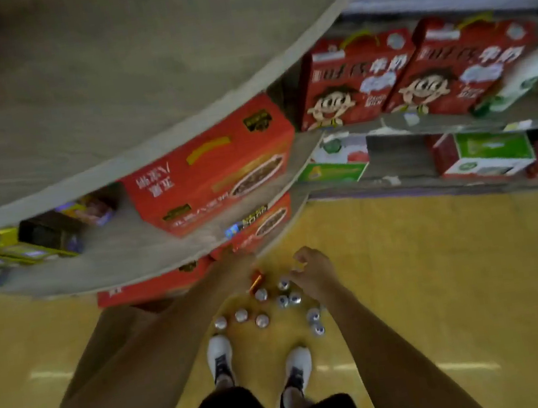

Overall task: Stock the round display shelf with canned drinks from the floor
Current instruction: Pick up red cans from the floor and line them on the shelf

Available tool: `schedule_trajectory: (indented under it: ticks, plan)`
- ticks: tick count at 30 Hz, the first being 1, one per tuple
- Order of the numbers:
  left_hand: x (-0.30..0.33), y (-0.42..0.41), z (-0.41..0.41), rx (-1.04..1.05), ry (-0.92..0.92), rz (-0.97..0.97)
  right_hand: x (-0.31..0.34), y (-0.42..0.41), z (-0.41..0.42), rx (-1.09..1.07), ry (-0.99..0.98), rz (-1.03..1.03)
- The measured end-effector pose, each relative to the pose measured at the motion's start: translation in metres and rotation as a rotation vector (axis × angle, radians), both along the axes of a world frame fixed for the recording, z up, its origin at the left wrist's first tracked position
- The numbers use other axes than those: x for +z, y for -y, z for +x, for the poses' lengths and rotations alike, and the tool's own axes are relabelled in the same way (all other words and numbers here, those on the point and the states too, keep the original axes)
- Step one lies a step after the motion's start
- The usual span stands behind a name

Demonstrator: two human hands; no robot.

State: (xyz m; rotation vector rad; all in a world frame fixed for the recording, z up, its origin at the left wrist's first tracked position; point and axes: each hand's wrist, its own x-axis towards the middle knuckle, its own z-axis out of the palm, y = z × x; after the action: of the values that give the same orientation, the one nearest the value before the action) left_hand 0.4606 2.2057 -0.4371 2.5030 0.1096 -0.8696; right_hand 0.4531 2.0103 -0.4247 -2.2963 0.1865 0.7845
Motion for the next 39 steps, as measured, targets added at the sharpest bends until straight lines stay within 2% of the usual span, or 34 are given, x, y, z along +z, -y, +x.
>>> schedule_trajectory:
  ticks: [2, 5, 8, 11, 14, 19, 23, 29, 39]
  plan:
    - [-0.013, 0.007, -0.006, -0.014, 0.009, 0.03, -0.034, -0.003, -0.01, 0.006, -0.039, -0.025]
    - [-0.077, -0.003, -0.03, -0.099, -0.105, 0.155, -0.092, -0.007, -0.029, 0.017, -0.077, -0.055]
    - [-0.118, -0.01, -0.051, -0.115, -0.116, 0.198, -0.142, -0.015, -0.053, -0.009, -0.126, -0.055]
    - [-0.174, -0.021, -0.064, -0.106, -0.127, 0.188, -0.2, -0.026, -0.077, -0.026, -0.21, -0.062]
    - [-0.23, -0.031, -0.078, -0.214, -0.209, 0.204, -0.258, -0.04, -0.097, -0.047, -0.282, -0.079]
    - [-0.319, -0.039, -0.088, -0.312, -0.269, 0.205, -0.344, -0.061, -0.116, -0.111, -0.321, -0.086]
    - [-0.38, -0.043, -0.093, -0.432, -0.226, 0.183, -0.402, -0.075, -0.125, -0.208, -0.311, -0.089]
    - [-0.453, -0.052, -0.088, -0.318, -0.28, 0.105, -0.477, -0.098, -0.132, -0.314, -0.345, -0.084]
    - [-0.571, -0.066, -0.081, -0.32, -0.249, 0.102, -0.6, -0.136, -0.127, -0.37, -0.349, -0.077]
